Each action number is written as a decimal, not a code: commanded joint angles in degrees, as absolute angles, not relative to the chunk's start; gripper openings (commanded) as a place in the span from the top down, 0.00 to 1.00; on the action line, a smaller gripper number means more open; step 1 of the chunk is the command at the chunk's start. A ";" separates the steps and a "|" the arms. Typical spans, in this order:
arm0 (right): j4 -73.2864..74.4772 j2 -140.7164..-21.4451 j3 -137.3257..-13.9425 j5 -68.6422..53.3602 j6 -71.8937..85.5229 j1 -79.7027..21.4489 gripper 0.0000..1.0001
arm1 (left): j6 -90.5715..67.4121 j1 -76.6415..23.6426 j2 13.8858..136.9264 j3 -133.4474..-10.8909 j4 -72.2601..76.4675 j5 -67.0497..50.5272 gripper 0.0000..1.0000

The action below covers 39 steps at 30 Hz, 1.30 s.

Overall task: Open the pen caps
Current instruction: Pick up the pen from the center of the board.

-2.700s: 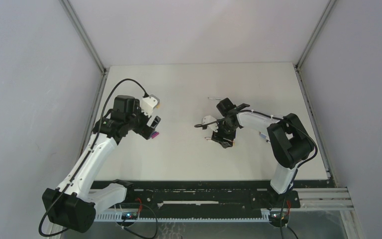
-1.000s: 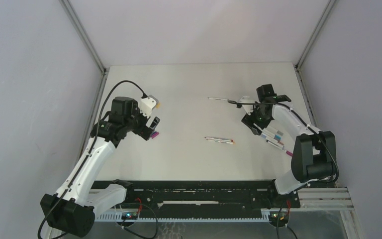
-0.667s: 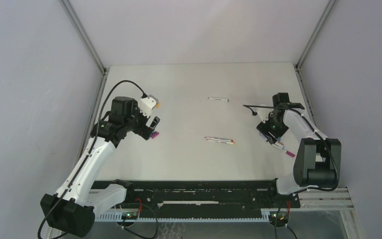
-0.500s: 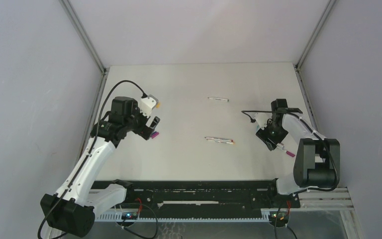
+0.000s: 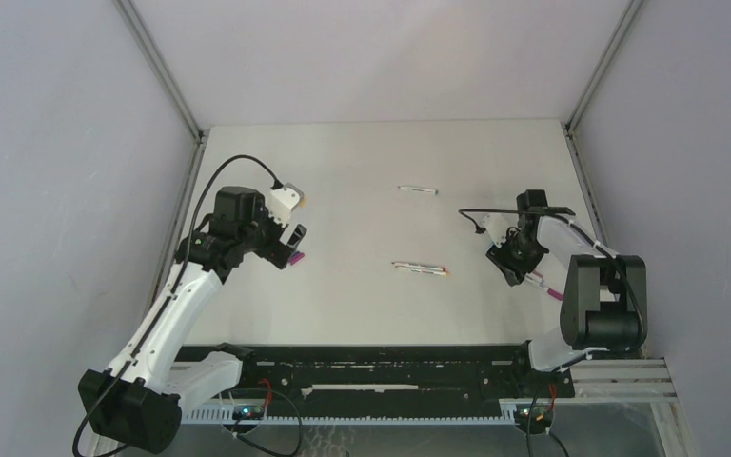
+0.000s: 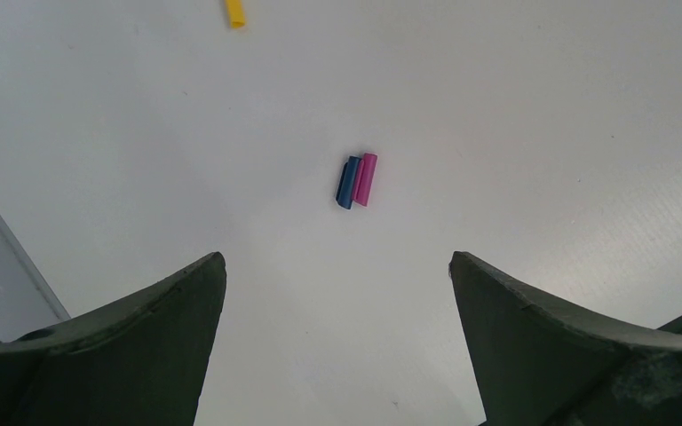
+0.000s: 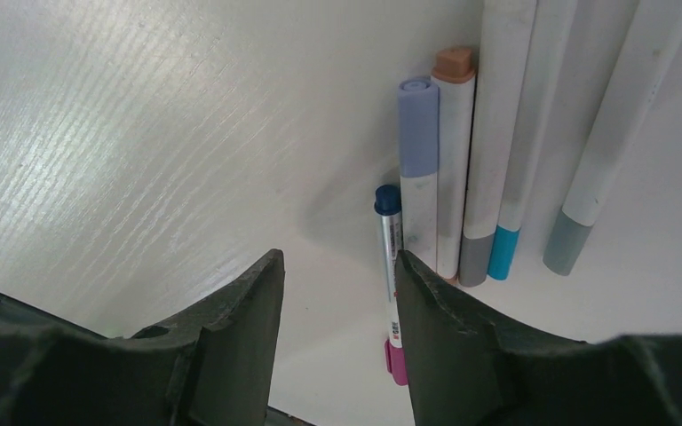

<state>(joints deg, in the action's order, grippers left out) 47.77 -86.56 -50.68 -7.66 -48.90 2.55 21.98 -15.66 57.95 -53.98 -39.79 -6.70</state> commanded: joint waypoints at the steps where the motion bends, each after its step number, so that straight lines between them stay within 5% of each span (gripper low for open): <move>1: 46.20 -87.59 -51.42 -8.93 -49.12 2.65 0.52 | 21.27 -15.45 56.62 -52.85 -37.80 -7.58 0.00; 16: 44.68 -90.48 -51.34 -7.98 -48.34 3.19 0.60 | 21.31 -15.40 56.95 -52.87 -37.79 -7.41 0.00; 32: 44.68 -90.88 -51.06 -7.94 -47.41 0.97 1.00 | 21.52 -15.41 57.00 -52.83 -37.79 -7.32 0.00; 39: 45.56 -85.92 -51.57 -7.83 -46.34 -1.67 1.00 | 21.58 -15.46 56.70 -52.89 -37.35 -6.69 0.00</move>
<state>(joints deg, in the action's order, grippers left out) 45.47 -90.28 -50.74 -7.20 -47.57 -0.36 21.98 -15.66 57.95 -53.98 -39.53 -6.66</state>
